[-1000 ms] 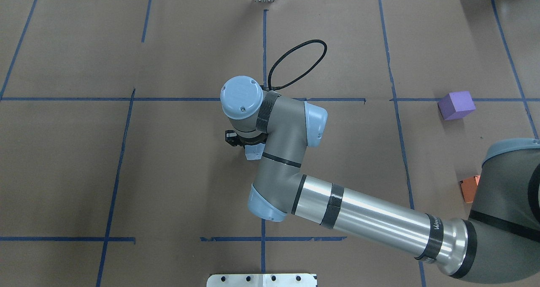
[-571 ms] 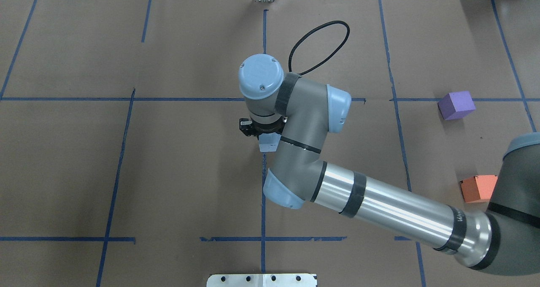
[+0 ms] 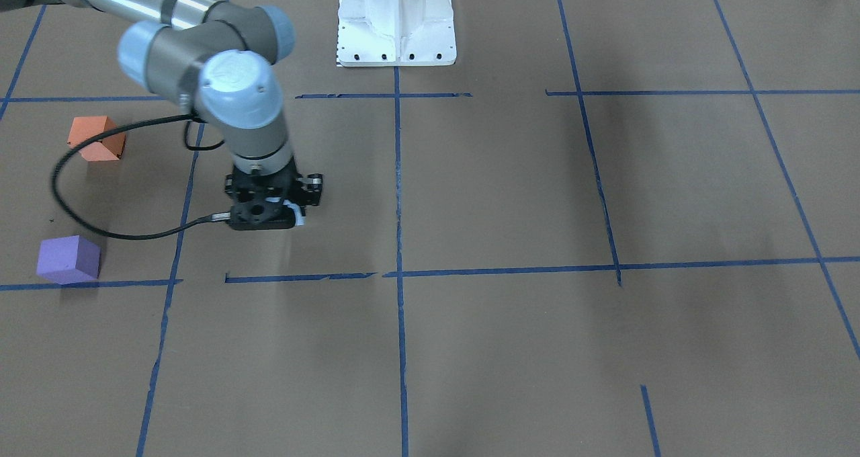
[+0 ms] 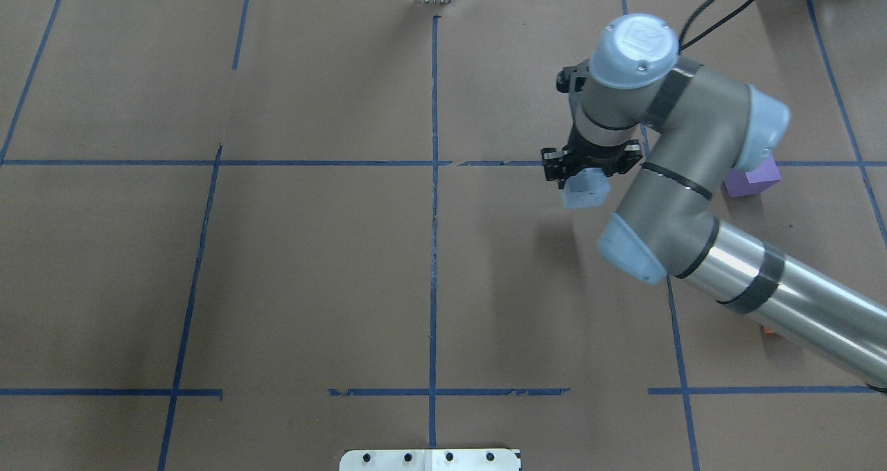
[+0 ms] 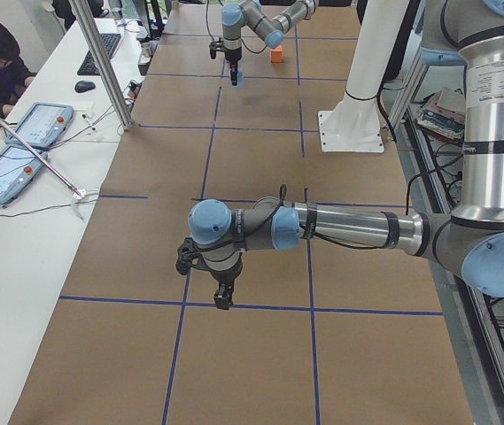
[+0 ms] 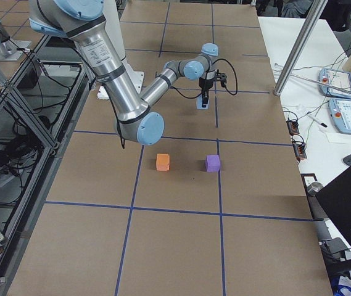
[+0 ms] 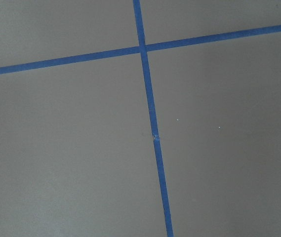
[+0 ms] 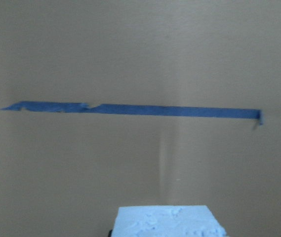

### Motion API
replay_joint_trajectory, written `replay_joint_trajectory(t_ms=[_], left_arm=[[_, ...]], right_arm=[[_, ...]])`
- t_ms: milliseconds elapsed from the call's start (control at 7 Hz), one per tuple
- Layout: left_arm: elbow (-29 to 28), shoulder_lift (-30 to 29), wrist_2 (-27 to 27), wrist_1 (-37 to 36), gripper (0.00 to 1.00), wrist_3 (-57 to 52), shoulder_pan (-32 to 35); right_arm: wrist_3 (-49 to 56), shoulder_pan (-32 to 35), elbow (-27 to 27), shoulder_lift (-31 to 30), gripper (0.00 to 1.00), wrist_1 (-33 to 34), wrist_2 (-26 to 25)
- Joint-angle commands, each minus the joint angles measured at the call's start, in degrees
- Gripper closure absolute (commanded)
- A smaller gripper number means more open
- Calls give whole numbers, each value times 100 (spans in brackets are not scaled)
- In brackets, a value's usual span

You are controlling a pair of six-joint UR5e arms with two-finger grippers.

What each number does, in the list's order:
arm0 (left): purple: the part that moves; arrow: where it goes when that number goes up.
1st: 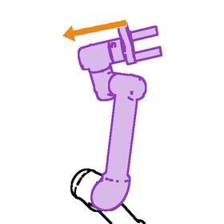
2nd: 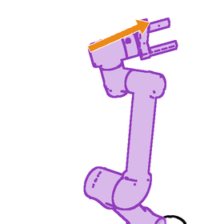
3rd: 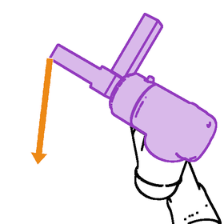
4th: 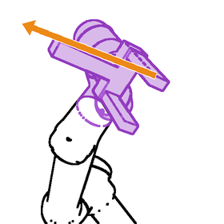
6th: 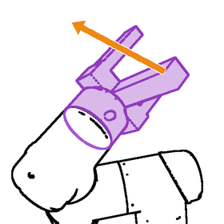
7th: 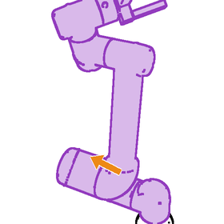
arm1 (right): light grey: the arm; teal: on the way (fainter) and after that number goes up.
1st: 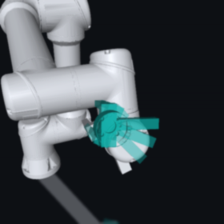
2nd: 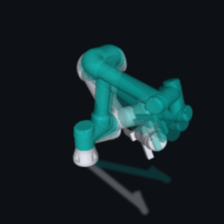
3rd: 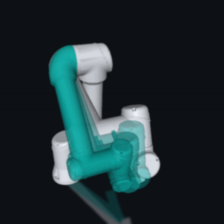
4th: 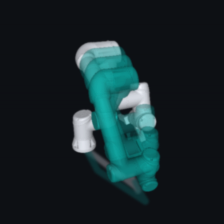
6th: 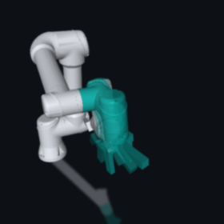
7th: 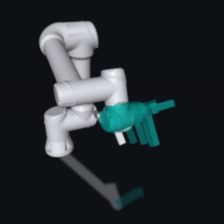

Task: Place blue block between orange and purple blocks
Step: 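Carry the light blue cube with the right gripper toward the purple cube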

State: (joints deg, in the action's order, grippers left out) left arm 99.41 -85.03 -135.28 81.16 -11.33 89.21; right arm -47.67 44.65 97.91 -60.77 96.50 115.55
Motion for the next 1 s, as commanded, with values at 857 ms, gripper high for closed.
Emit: replay_joint_trajectory(t_ms=[857], left_arm=[[52,119,-16,251,0,184,0]], right_arm=[[611,685,503,-3500,63,-2981,151]])
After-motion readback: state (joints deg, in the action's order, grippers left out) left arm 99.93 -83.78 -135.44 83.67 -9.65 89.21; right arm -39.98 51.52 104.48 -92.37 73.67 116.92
